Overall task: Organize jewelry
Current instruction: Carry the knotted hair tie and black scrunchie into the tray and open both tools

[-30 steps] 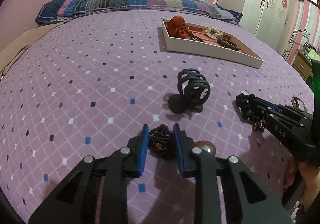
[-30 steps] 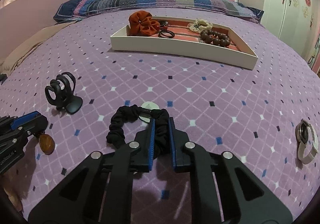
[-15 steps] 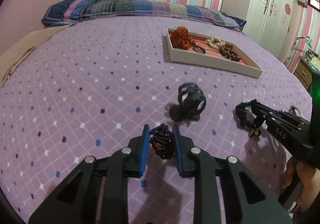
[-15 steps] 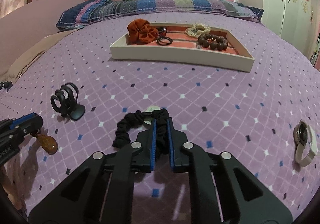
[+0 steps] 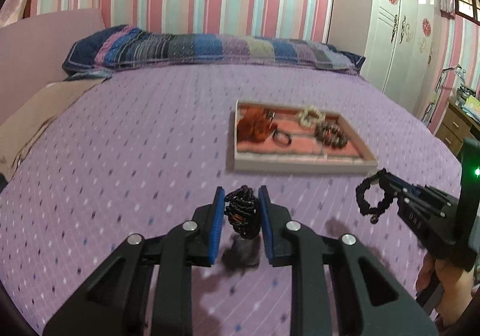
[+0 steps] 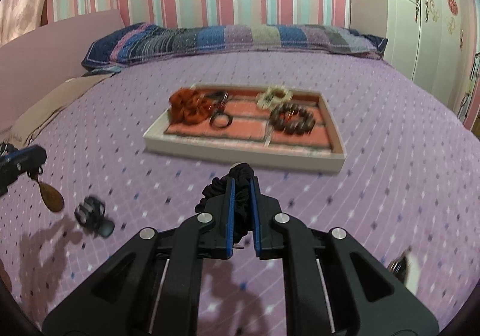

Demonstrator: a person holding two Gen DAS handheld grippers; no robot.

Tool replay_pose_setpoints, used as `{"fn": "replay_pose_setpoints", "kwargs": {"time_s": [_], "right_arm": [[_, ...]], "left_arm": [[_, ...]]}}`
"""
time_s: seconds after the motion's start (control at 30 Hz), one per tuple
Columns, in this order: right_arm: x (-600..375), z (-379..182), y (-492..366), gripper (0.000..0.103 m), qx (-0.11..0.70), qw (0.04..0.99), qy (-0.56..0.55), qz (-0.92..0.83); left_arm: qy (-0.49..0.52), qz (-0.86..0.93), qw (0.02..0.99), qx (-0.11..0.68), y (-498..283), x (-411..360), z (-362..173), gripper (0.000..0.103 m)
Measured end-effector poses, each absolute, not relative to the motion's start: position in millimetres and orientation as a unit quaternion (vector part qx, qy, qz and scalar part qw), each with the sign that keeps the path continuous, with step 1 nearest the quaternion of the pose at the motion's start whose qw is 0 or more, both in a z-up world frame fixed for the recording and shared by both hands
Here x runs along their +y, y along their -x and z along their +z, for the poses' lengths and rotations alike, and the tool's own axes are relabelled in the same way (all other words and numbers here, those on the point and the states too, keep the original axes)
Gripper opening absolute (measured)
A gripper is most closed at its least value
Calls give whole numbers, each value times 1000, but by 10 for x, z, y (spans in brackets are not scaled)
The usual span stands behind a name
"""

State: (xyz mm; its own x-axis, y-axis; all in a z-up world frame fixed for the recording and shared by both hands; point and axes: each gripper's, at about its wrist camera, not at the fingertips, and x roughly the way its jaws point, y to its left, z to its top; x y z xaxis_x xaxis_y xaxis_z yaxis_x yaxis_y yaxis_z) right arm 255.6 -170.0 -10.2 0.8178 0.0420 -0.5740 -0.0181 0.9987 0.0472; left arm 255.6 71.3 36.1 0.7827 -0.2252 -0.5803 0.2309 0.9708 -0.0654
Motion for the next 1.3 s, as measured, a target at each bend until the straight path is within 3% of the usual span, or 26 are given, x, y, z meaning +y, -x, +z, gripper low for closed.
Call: {"fn": "replay_pose_setpoints", "kwargs": {"time_s": [0.3,0.7,1.3], "right_arm": [[-2166,120,-3294,10,295,955,-34,-3],[-2512,-396,-4264,10,353,935,-37,-32],[-2659,-838,-4575,11,405,911,-28,-66]], "left_arm": [[-7,-140,941,309,-3345,77,501,23],[-14,-118,915,386,-4538,-593,-206,23],[-42,-56,898,434,-4969,-501,-777,24]]}}
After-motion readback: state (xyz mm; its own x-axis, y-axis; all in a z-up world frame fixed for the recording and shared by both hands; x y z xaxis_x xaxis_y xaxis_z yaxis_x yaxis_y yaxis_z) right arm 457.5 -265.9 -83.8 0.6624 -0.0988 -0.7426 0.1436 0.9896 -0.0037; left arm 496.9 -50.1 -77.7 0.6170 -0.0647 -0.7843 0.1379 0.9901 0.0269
